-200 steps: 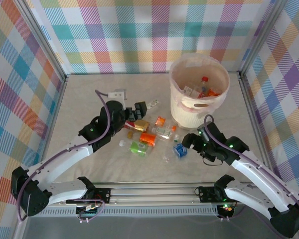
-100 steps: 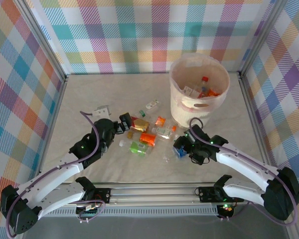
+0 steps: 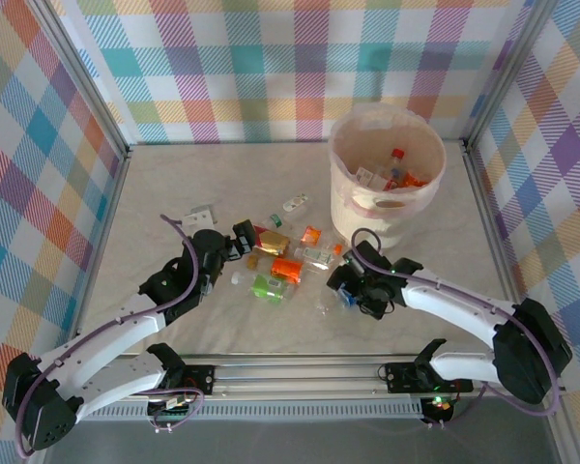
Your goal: Put the plastic bottles in the bin
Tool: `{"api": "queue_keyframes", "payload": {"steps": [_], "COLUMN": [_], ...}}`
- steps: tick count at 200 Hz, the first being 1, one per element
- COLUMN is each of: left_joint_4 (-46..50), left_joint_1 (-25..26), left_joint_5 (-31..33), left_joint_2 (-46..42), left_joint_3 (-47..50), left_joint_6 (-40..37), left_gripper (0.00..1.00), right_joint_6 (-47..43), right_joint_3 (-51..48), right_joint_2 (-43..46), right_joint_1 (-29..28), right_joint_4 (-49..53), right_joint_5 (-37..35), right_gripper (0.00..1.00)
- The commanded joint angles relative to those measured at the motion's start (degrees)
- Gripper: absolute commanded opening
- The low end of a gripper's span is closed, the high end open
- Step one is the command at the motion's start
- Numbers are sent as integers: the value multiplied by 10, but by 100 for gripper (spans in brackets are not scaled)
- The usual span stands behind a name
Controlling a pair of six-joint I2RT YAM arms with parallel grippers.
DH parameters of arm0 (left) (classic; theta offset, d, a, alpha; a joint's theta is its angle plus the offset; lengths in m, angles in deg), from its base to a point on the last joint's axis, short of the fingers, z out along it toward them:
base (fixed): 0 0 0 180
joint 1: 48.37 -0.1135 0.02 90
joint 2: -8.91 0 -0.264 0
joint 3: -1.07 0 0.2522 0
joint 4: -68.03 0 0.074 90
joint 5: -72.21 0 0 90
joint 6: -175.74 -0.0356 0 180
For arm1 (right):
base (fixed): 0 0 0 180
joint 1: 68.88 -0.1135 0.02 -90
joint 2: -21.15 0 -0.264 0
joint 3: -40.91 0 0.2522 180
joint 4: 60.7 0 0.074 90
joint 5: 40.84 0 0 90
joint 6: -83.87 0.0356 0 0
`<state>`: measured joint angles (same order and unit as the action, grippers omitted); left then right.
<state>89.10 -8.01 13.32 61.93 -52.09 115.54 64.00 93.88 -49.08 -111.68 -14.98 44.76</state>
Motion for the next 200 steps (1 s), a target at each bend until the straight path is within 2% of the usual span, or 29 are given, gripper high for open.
{"api": "queue_keyframes", "payload": {"steps": [1,73,144,179,200], "left_joint_4": [-12,-9,-6,-5,-1], "left_joint_1": [-7,-16,-20,-21,-22], "left_joint_5": [6,3,0,0,0], "left_joint_2": [2,3,6,6,7], "left_joint_3": [4,6,6,6,5], "left_joint_6": [-2,-5,2,4,5], "left_gripper": [100,100,100,100,100], "right_joint_6": [6,9,25,30,33], "right_joint_3": [24,22,-21,-35,-40], "right_joint_2": [-17,-67,-71,-68,-66], "right_joint_1": [-5,-4,-4,-4,-4], "right_joint_4": [-15,-31,-45,-45,-46], "right_joint_5": [5,5,2,0,-5], "right_gripper": [100,100,100,93,84]}}
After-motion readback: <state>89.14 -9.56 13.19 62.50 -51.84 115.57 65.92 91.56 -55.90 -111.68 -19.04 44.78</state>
